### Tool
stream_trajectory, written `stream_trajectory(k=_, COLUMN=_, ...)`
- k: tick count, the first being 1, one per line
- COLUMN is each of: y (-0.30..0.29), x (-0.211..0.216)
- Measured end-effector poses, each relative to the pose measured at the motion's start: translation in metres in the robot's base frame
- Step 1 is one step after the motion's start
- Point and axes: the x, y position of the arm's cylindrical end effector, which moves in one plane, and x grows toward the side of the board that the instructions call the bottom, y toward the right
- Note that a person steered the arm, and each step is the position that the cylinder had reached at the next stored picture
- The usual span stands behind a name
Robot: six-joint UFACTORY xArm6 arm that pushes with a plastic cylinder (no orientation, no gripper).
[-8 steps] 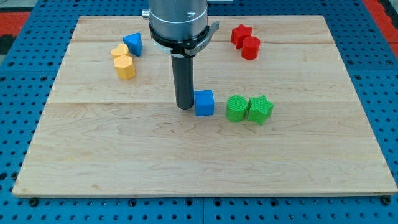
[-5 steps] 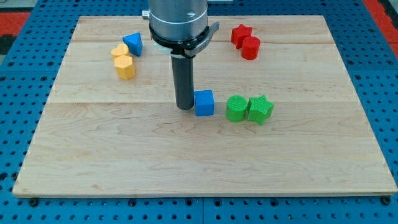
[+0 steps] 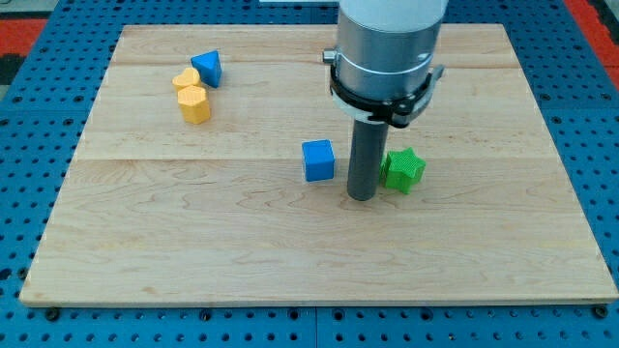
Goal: Push the blue cube right a bit
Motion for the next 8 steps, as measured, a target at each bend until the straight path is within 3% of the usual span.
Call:
stream_trajectory(k=1, y=-0.012, x=0.021)
stream_trajectory(k=2, y=-0.081, x=0.001)
stream_trajectory(k=3, y=-0.134, x=-0.048)
stream_trajectory(k=4, y=-0.078, x=-0.071)
stream_trajectory(k=6, y=-0.067, x=-0.061)
stream_trajectory(k=7, y=-0.061, x=-0.077)
stream_trajectory(k=8, y=-0.064, x=-0.123)
